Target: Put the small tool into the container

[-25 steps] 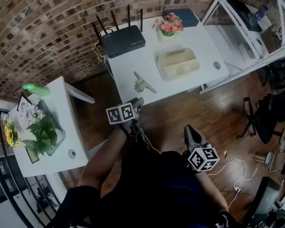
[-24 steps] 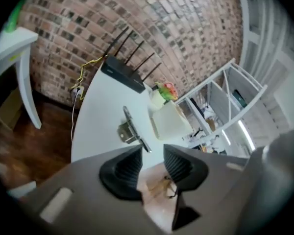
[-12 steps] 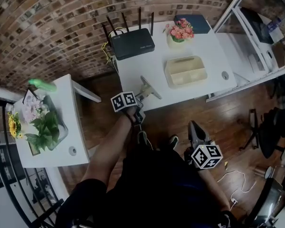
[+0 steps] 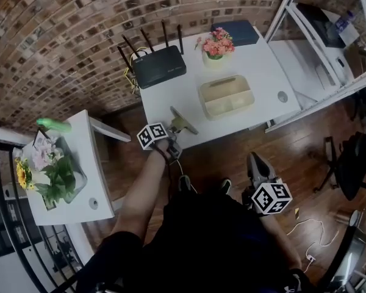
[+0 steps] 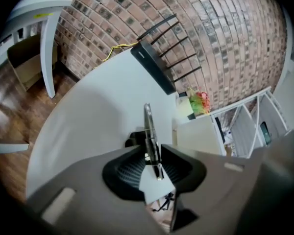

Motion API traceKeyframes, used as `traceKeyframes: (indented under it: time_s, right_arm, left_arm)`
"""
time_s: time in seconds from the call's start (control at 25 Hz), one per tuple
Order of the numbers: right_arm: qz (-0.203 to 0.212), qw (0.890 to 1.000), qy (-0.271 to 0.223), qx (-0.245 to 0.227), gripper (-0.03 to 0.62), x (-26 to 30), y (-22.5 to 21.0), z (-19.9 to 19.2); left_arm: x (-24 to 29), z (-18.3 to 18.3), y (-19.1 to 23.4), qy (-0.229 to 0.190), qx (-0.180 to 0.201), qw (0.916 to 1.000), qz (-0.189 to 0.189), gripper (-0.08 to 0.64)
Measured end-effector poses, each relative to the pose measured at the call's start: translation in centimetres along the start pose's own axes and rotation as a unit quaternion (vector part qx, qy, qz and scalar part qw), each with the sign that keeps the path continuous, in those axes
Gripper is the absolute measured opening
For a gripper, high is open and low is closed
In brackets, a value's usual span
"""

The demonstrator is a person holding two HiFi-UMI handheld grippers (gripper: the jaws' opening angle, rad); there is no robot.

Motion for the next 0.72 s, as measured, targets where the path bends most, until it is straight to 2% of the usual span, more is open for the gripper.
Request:
traceKeyframes:
  time_s: [0.16,0.36,0.56,0.72]
  right_arm:
    - [-0.002,1.000,0.005,0.004,0.009,-0.2,-0.9,0.1]
    - [0.003,1.000,0.008,0.010,0.009,0.0,-1.1,0.2]
    - [0.011,1.000,0.012,0.015,0.008,0.4,-1.1,-0.1]
    - [0.018,1.000,0.015,0.015,0.008,0.8,-0.9,-0.1]
  left_arm:
    - [0.1,0.1,-0.5,0.003,0.000,0.9999,-0.011,0.017]
    - [-0.6,0.0,-1.1,-0.009,0.016,0.9998,-0.010,0.011]
    - [-2.3,0.1,-2.5,-0.031,0.068,0.9969,-0.025,0.009]
    - [-4.6,0.6,-4.5,-0.071,0.119,0.9895,-0.041,0.009]
Point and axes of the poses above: the fingertips, and each gripper's own axes: x forward along the fingers, y to its left, z out of its top, the point moved 10 cm from there along -x, backward along the fingers, and after that the axes turned 11 degrees about z, right-handed, at the moved point
